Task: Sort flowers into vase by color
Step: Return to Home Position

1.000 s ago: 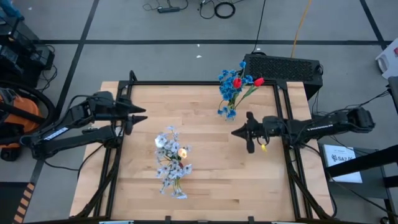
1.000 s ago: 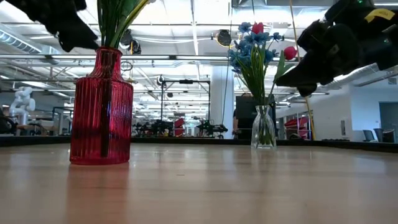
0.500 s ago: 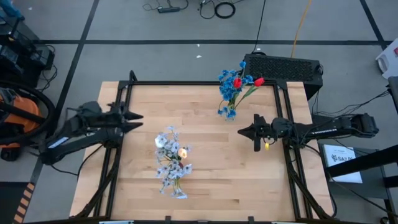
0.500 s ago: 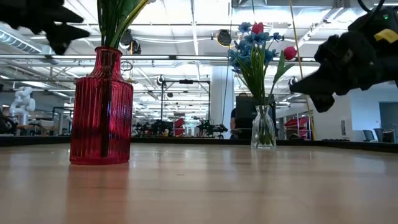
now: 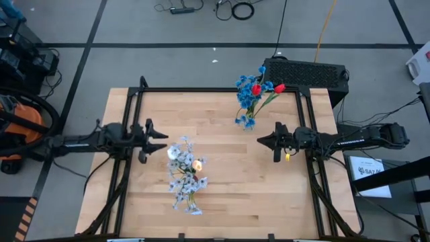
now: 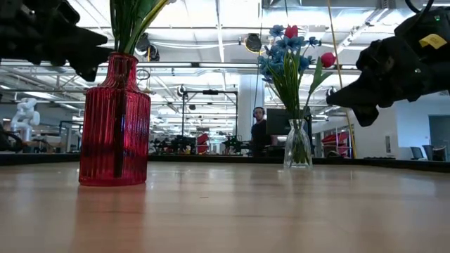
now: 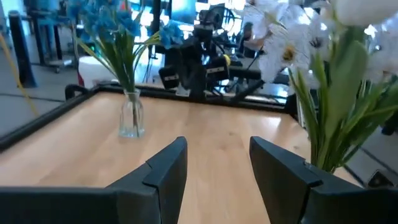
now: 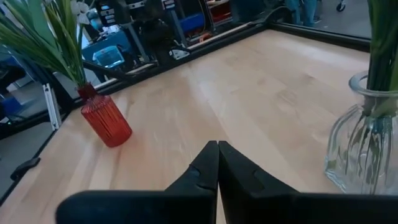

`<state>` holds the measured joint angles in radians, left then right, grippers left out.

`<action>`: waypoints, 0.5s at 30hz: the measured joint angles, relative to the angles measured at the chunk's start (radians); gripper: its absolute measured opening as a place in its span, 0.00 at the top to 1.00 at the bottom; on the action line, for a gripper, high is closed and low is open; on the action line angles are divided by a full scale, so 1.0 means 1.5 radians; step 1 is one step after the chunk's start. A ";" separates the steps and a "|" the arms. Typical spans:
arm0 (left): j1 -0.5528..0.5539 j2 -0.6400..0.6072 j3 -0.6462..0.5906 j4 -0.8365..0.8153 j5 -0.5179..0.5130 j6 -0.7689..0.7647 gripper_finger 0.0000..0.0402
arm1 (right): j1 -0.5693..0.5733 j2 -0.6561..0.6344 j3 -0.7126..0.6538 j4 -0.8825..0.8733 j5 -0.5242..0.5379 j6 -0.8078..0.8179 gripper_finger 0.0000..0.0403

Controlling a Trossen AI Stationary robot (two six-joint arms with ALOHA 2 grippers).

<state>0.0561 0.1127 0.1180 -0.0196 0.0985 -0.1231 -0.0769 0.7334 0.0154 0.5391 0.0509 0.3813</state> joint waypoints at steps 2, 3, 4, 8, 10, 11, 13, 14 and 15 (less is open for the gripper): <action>-0.028 0.000 -0.007 0.002 -0.027 0.018 0.55 | 0.000 0.000 0.000 -0.005 0.000 0.000 1.00; -0.038 0.000 -0.008 -0.006 -0.034 0.022 0.55 | 0.000 0.000 0.000 -0.008 0.000 0.000 1.00; -0.044 0.000 -0.008 -0.009 -0.035 0.025 0.55 | 0.000 0.000 0.000 -0.012 0.001 -0.001 1.00; -0.055 -0.005 -0.008 -0.013 -0.030 0.072 0.55 | 0.000 0.000 0.000 -0.029 0.003 -0.005 1.00; -0.055 -0.012 -0.008 -0.008 -0.018 0.102 0.55 | 0.000 0.000 0.000 -0.035 0.004 -0.011 1.00; -0.055 -0.016 -0.008 -0.008 -0.015 0.106 0.55 | 0.000 0.000 0.000 -0.035 0.004 -0.016 1.00; -0.055 -0.024 -0.017 0.001 -0.014 0.107 0.55 | 0.000 0.000 0.000 -0.035 0.005 -0.023 1.00; -0.055 -0.030 -0.032 0.017 -0.011 0.106 0.55 | 0.000 0.000 0.000 -0.035 0.006 -0.028 1.00; -0.055 -0.036 -0.053 0.045 -0.004 0.105 0.55 | 0.000 0.000 0.000 -0.035 0.007 -0.033 1.00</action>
<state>-0.0267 0.0586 0.0387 0.0478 0.0928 0.0351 -0.0772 0.7338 0.0154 0.4870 0.0616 0.3317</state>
